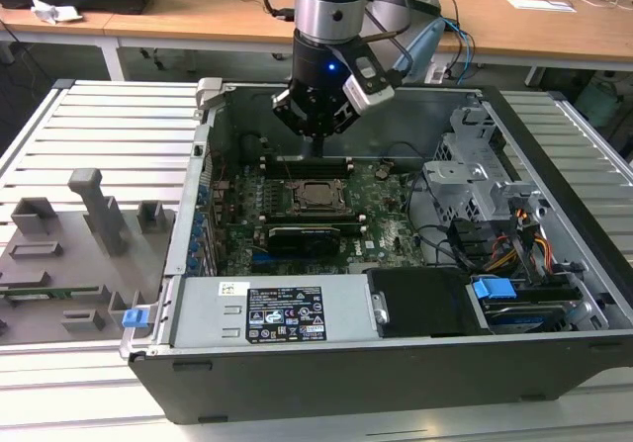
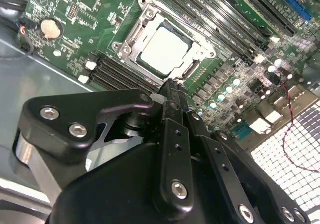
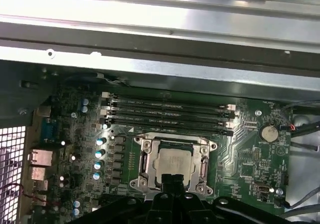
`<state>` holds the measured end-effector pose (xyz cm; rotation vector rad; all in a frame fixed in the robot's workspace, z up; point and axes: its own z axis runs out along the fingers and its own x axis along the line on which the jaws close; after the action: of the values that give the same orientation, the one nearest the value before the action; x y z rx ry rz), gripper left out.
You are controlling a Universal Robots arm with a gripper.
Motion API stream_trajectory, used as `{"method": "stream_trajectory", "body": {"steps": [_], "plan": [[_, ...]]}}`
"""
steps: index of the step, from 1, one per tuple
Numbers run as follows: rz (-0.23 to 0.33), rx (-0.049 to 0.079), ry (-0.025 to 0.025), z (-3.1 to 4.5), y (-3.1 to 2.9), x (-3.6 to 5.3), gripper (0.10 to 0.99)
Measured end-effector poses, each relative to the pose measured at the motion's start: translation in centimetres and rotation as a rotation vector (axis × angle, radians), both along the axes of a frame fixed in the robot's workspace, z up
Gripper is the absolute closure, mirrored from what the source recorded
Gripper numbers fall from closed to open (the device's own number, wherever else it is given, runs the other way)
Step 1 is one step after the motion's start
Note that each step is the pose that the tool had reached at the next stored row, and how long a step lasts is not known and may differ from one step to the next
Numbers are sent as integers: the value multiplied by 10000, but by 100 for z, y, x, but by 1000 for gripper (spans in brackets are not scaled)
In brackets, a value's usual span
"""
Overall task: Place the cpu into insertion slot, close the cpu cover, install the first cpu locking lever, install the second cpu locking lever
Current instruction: 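Install the first cpu locking lever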
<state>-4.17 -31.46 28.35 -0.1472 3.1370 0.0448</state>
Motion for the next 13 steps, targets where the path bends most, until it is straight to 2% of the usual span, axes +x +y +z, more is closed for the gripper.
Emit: {"method": "stream_trajectory", "body": {"steps": [13], "plan": [[31, 0, -21, -26, 0, -295, 980]]}}
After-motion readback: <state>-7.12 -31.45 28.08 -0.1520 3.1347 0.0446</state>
